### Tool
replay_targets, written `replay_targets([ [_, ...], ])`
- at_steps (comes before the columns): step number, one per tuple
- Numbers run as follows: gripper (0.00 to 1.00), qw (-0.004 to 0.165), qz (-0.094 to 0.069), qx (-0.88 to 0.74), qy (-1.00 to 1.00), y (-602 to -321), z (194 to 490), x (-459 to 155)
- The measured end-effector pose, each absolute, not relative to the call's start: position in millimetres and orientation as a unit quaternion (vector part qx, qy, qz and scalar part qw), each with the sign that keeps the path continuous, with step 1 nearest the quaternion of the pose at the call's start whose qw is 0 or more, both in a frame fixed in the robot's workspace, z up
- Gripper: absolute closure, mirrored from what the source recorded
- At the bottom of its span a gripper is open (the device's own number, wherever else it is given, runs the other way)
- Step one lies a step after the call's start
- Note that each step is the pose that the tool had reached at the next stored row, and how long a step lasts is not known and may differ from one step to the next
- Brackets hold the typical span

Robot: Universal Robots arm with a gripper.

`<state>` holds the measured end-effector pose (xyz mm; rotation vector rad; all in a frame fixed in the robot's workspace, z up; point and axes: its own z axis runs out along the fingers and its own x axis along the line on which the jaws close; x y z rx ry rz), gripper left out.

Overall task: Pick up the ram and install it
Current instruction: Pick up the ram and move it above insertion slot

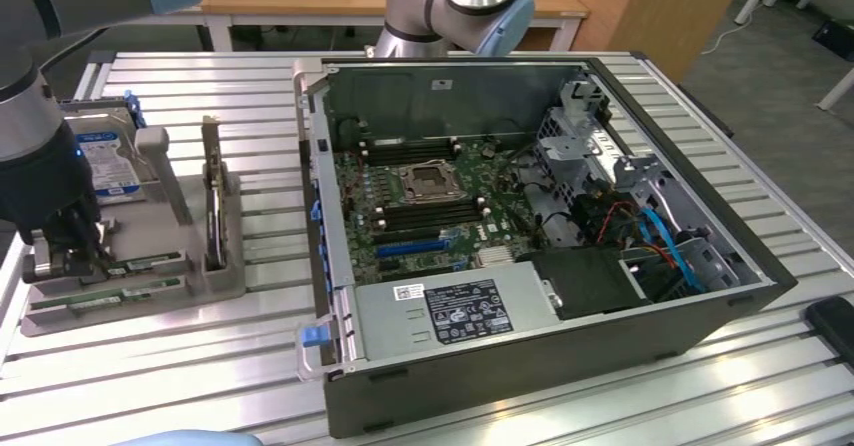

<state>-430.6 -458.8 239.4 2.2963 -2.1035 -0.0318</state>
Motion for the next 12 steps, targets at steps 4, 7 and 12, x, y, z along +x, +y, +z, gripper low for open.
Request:
replay_targets([
  [4, 0.76, 0.013, -0.010, 0.737, -0.675, -458.7, 239.0, -430.6],
  [7, 0.76, 0.013, -0.010, 0.737, -0.675, -458.7, 237.0, -430.5],
  [12, 0.76, 0.013, -0.010, 0.737, -0.675, -458.3, 231.7, -430.6],
])
